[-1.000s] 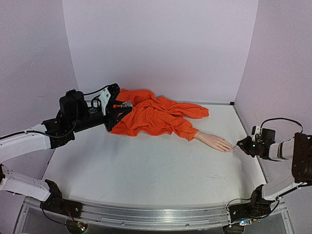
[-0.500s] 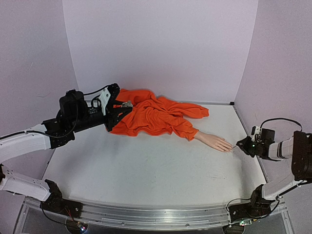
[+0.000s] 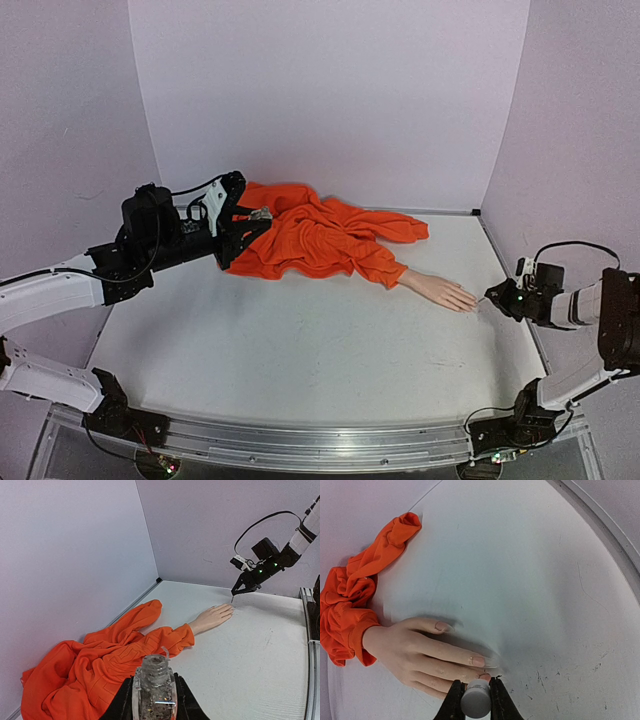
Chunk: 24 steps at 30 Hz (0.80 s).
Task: Paint the nails
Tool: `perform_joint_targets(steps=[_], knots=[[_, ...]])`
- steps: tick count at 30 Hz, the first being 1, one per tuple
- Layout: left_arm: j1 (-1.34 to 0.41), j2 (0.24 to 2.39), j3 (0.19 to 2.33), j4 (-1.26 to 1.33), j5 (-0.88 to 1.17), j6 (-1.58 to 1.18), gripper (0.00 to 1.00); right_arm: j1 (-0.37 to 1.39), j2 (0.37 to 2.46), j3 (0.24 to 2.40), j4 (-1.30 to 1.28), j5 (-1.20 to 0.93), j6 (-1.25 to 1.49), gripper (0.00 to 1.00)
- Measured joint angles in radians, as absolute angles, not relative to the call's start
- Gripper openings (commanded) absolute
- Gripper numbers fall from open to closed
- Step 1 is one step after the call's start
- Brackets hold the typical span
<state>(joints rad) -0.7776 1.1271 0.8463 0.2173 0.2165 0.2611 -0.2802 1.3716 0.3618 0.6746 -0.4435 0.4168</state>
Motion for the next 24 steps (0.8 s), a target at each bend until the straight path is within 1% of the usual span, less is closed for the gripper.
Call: perform_joint_targets(steps=[24], knots=[[-0.778,1.127,0.846,0.218,0.217,0.261,0.0,-0.28,1.402,0.373,0.682,-0.453,0.42,0.0]])
